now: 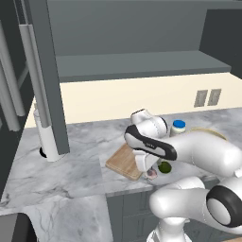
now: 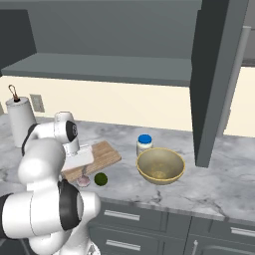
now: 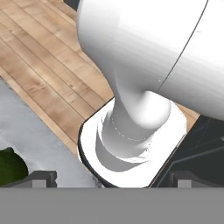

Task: Open the cabinet. Place the bowl and condiment on the counter. Then place the lime and garlic on the cutting board.

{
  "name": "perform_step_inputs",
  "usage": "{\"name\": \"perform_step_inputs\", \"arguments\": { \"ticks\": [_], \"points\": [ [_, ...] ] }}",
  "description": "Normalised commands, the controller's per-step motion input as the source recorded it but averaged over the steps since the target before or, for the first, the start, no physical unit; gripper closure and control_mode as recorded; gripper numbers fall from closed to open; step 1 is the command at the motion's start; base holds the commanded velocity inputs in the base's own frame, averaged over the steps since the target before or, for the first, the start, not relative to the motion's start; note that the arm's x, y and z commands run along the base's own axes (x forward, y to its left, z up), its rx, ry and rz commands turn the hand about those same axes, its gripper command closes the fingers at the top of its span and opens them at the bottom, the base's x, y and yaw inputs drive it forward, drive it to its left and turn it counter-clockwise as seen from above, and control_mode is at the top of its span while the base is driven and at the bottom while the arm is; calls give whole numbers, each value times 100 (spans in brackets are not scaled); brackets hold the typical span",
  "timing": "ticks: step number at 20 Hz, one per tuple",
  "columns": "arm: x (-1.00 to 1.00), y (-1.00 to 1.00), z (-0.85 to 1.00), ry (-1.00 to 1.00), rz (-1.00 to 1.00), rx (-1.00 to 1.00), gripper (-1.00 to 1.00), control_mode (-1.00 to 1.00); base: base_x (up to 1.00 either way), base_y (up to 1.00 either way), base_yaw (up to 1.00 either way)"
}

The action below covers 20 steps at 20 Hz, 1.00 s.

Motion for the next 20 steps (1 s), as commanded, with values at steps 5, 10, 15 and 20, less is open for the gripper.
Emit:
{"name": "perform_step_inputs", "arguments": {
  "ticks": [5,10,15,20],
  "points": [
    [-1,0,-10,0,0,0,-100,-100,0,0,0],
    [0,0,-9,0,0,0,-100,-100,0,0,0],
    [0,0,-11,0,0,0,-100,-100,0,0,0],
    [1,-4,-8,0,0,0,-100,-100,0,0,0]
  ]
}}
